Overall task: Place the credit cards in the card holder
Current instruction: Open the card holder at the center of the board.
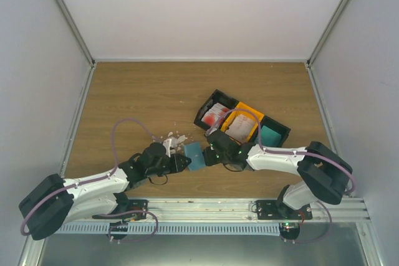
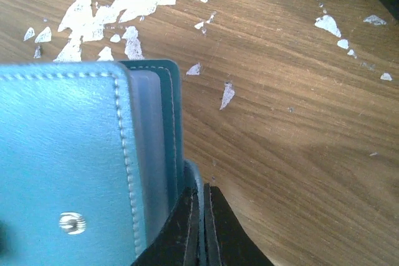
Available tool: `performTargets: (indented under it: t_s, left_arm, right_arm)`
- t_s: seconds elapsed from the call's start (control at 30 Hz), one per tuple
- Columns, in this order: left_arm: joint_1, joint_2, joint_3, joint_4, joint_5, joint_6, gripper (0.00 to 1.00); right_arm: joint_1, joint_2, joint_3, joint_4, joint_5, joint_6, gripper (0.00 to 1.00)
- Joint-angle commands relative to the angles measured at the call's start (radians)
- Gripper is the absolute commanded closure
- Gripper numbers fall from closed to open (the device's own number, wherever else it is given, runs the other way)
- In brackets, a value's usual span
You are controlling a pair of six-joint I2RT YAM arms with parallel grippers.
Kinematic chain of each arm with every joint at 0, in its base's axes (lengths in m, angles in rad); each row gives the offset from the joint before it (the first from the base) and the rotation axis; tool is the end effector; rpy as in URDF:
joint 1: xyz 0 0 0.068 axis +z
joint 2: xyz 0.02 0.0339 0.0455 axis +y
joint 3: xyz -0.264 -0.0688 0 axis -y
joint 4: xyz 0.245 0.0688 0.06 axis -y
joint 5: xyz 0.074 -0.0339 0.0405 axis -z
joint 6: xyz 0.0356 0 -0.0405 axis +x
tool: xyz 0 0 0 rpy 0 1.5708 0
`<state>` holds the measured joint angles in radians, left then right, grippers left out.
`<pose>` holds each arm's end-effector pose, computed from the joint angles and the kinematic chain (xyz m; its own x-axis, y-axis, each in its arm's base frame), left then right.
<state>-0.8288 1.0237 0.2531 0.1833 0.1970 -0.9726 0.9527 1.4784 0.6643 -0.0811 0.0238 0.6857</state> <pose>0.1239 -0.1454 0.1510 -0.8992 -0.2183 -0.3792 0.1597 0.6431 -0.7490 0.1606 0.2244 0.1539 -0.8604 -0.1177 -0.4958 -0.3376 0.8605 0.3816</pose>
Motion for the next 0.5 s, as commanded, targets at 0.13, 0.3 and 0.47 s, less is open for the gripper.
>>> performTargets:
  t_s: [0.13, 0.3, 0.47]
  left_arm:
    - [0.011, 0.014, 0.027, -0.095, -0.077, -0.023, 0.33]
    - [0.025, -0.022, 0.096, -0.238, -0.138, 0.020, 0.18]
    - [0.055, -0.088, 0.124, -0.294, -0.169, 0.035, 0.15]
  right_arm:
    - [-0.003, -0.038, 0.046, -0.127, 0.050, -0.013, 1.00]
    - [-0.003, -0.044, 0.131, -0.249, -0.008, -0.042, 1.00]
    - [-0.004, -0.082, 0.146, -0.194, -0.151, -0.062, 1.00]
